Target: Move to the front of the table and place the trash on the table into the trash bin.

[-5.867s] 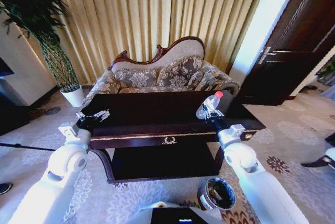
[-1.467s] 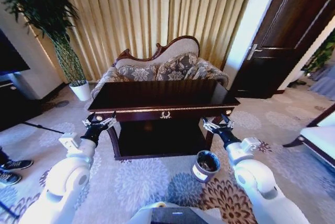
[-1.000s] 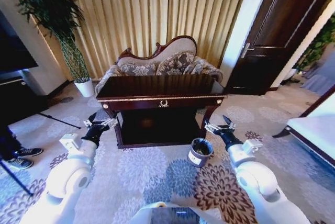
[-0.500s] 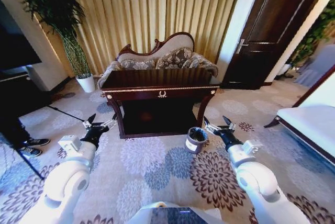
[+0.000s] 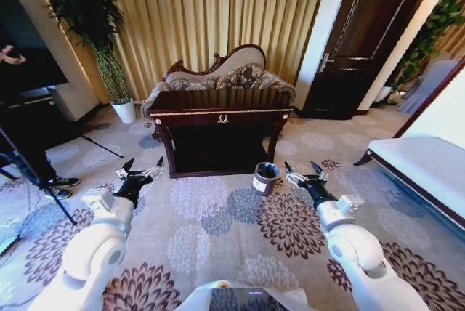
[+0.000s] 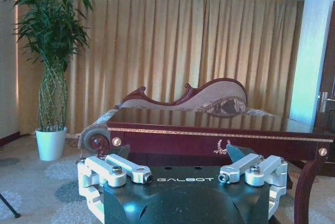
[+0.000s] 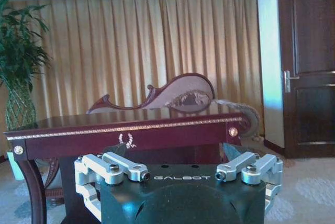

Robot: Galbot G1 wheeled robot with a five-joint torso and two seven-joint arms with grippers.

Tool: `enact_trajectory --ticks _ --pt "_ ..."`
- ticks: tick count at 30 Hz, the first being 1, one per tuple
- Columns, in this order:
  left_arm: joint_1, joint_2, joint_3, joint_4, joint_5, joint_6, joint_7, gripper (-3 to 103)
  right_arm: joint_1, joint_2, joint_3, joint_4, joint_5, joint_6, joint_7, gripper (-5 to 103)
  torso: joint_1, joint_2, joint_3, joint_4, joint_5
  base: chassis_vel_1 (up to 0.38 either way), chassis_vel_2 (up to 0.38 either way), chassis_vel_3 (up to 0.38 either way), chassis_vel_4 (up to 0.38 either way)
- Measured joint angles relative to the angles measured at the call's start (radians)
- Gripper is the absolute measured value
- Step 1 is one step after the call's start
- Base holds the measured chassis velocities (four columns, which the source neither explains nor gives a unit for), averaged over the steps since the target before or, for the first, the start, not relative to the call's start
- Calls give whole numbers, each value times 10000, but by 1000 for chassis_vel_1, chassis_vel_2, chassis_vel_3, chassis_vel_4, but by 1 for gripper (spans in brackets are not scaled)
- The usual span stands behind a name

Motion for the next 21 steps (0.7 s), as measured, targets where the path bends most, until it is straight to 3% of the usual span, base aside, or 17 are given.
enact_trajectory --ticks 8,21 --pt "-79 -186 140 70 -18 -385 -154 100 -73 115 111 -326 -141 11 205 100 18 -11 8 1 -4 4 20 10 -14" --pt "-30 -232 132 66 51 -400 -213 100 -187 127 209 -157 -210 15 378 100 9 -7 5 2 -3 0 0 0 0"
